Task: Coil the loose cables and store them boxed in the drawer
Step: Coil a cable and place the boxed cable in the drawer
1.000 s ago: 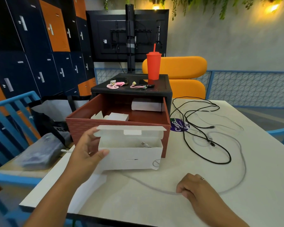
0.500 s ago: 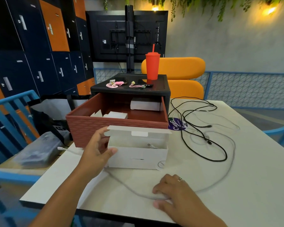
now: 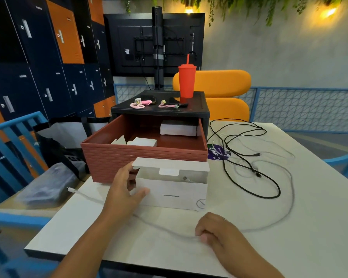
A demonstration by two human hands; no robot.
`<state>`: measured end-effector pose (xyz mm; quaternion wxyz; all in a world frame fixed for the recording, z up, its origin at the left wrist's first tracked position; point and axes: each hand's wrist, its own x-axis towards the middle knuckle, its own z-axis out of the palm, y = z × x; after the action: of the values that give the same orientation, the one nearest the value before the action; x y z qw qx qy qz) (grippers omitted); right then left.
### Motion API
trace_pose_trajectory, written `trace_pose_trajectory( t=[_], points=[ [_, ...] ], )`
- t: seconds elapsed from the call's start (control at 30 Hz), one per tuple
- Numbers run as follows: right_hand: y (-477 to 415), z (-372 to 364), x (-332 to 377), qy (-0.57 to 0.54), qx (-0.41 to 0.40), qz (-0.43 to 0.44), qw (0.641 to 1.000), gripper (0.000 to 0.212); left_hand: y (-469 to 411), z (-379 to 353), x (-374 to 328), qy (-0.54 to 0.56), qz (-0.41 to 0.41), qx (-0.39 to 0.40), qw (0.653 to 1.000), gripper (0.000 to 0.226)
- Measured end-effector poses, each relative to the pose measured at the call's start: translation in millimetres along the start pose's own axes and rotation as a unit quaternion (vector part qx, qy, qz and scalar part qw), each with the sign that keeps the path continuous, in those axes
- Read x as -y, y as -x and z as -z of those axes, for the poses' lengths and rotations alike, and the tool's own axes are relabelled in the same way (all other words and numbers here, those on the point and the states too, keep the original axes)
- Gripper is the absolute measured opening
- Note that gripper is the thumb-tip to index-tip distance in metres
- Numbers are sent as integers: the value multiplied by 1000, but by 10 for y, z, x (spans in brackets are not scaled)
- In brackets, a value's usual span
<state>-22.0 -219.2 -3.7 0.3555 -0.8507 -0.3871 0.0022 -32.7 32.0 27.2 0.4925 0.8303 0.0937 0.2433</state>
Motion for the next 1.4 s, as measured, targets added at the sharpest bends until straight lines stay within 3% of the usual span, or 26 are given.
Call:
trace_pose_trajectory(
  t=[0.17,0.3,0.4,0.47,0.53,0.7,0.8,0.9,1.03,1.1,1.2,1.3,1.4],
  points=[
    [84,107,-60,-125,-119,-82,982,42,146,97,125,-28,-26,-45,998,40],
    [85,159,-110,-151,-219,-115,957,18,275,349,277,-100,-24,54,993,34],
    [111,208,-185,-143,-283,-139,938,25,296,428,338,-210,-57,113,969,13],
    [136,239,-215,-128,-301,-157,932,34,308,428,394,-255,-91,118,955,28],
    [162,269,-230,-107,-301,-154,935,28,324,416,400,-258,-98,109,955,33],
    [279,327,-271,-78,-280,-122,949,15,296,293,384,-303,-118,24,945,23],
    [330,349,-285,-97,-314,-118,937,13,322,235,362,-334,-79,50,938,9],
    [336,373,-282,-114,-341,-121,925,18,339,217,341,-331,-87,63,937,33],
    [363,405,-298,-88,-370,-144,914,28,468,212,222,-179,-70,89,977,23],
    [378,419,-299,-63,-364,-151,917,28,544,167,94,-91,-68,63,991,21],
    [395,388,-312,26,-283,-134,949,26,638,79,-176,63,-24,5,998,27],
    [392,268,-375,174,-180,-124,960,26,716,33,-459,246,40,13,968,44],
    [420,194,-366,255,-132,-54,956,33,761,-39,-654,427,60,50,901,59]
  ],
)
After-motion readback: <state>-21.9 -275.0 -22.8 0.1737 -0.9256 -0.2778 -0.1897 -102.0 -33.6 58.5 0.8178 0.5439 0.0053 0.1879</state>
